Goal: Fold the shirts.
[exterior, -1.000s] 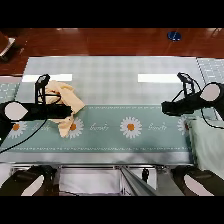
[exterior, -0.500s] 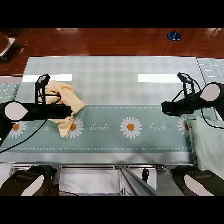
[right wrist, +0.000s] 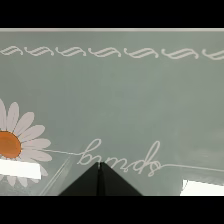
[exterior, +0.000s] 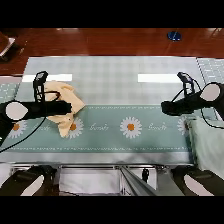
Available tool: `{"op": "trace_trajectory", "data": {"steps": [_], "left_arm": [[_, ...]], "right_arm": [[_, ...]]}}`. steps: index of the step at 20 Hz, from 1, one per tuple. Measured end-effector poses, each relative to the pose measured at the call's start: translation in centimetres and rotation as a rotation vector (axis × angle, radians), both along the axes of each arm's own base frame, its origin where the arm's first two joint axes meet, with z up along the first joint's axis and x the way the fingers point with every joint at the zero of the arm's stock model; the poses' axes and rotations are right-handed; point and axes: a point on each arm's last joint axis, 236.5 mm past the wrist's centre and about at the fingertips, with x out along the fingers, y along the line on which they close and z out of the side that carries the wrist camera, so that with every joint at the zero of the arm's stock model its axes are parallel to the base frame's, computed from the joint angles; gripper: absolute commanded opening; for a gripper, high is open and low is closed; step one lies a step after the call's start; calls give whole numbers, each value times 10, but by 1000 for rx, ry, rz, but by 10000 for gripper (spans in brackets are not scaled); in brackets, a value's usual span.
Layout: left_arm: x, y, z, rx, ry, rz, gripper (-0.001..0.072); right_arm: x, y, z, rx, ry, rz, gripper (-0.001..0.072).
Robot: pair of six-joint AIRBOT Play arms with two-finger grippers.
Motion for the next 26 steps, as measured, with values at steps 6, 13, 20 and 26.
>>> {"op": "trace_trajectory", "data": {"steps": [6,13,20,26], "left_arm": [[28,5,14,-1,-123,47,507],[68,84,36,272,-304,89,506],[58,123,-35,394,-71,79,504],[50,119,-87,307,114,189,20]], "right_arm": [[3,0,0,-1,-13,-3,413],[0,-6,-5,-27,-2,2,412],[-8,-4,-18,-10,25,-29,407],[-10,2,-19,15,36,-38,407]]}}
